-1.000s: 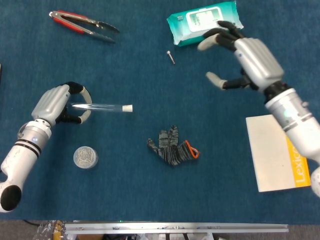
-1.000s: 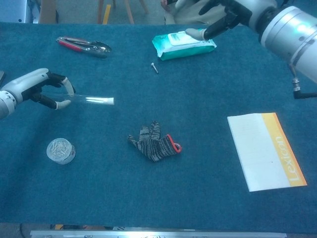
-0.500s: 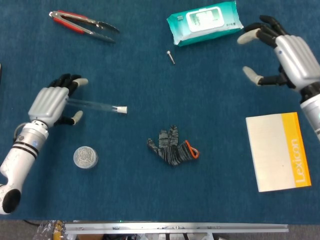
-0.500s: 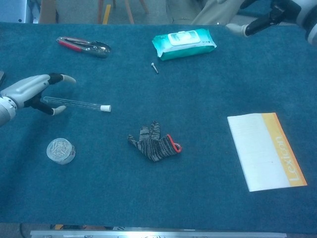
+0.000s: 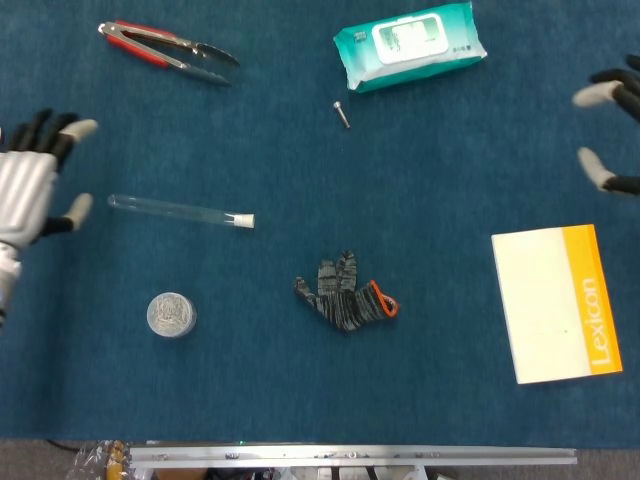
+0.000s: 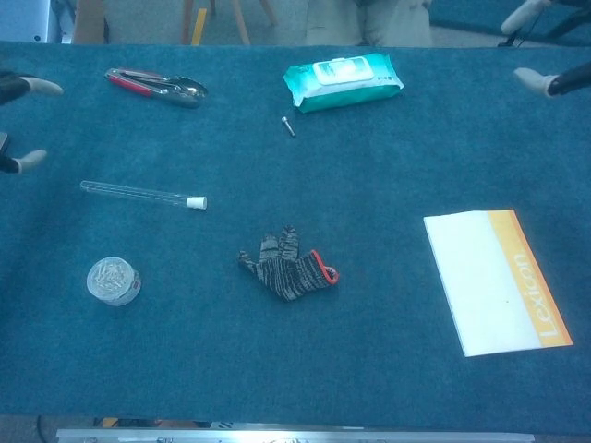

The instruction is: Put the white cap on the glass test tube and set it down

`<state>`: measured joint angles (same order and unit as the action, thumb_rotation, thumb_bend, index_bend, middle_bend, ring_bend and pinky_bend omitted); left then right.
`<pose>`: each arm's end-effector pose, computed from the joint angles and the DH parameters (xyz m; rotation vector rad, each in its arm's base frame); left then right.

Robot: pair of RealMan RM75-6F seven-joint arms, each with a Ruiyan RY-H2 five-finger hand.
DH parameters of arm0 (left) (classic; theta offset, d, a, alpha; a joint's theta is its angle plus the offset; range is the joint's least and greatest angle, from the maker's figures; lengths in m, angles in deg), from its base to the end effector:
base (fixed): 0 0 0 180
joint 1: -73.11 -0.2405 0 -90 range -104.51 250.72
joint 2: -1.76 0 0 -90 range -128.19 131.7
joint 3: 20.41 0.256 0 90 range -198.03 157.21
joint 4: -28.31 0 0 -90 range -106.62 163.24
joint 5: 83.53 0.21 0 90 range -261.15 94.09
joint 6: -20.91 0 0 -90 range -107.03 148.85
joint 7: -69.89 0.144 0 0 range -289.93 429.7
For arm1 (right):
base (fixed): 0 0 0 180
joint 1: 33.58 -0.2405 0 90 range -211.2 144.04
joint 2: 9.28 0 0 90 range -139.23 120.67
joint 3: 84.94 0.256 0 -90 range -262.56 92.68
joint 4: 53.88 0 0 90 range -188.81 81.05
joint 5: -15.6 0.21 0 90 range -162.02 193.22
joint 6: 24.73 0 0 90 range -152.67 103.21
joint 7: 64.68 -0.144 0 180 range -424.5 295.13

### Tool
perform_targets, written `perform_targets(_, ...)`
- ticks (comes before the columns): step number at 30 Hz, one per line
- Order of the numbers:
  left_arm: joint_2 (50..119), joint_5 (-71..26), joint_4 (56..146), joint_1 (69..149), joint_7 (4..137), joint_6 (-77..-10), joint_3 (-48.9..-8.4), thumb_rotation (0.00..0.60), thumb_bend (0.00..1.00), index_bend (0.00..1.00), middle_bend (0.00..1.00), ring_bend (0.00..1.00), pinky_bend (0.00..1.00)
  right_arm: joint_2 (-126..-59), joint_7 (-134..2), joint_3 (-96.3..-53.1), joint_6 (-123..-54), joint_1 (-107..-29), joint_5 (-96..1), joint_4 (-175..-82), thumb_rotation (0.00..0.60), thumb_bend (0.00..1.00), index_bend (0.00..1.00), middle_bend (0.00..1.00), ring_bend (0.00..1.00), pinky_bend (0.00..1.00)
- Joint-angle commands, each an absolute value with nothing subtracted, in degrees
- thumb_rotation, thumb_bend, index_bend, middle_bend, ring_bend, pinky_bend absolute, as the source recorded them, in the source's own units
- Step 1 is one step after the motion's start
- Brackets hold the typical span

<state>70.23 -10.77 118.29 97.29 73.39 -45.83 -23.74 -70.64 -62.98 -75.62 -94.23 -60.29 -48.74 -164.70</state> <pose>-0.2793 0.2807 0.1079 -1.5784 -1.0081 -0.8352 -0.2010 -0.2833 0.1335 1.4326 -1.2138 1.1079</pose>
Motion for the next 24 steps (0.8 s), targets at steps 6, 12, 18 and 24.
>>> perform_targets(6, 65.00, -7.55, 119.34, 91.00, 74.69, -54.83, -22.79, 0.600, 0.34, 0.15, 0.13, 0.00, 0.08, -70.47, -63.64, -79.55, -103.40, -52.01, -54.11, -160.68, 0.600, 0.33, 0.34, 0.24, 0.07, 0.23)
perform_targets(12, 62.93, -7.23, 120.14, 86.54, 73.97, -59.19, -21.62, 0.600, 0.34, 0.15, 0.13, 0.00, 0.08, -69.75, -63.76, -81.19, -109.86, -46.60, -57.40, -159.65, 0.600, 0.33, 0.34, 0.24, 0.07, 0.23)
perform_targets(18, 62.34, -4.53, 120.25, 82.30, 74.32, -65.18, -20.51, 0.600, 0.34, 0.16, 0.14, 0.00, 0.08, -69.25, -64.75, -82.45, -113.12, -42.43, -58.64, -159.34, 0.600, 0.33, 0.34, 0.24, 0.07, 0.23)
perform_targets(24, 61.83, -2.96, 121.33, 79.29, 74.01, -68.83, -20.17, 0.600, 0.34, 0.17, 0.14, 0.00, 0.08, -68.85, -65.89, -82.37, -113.08, -40.44, -58.27, -158.88, 0.600, 0.33, 0.34, 0.24, 0.07, 0.23)
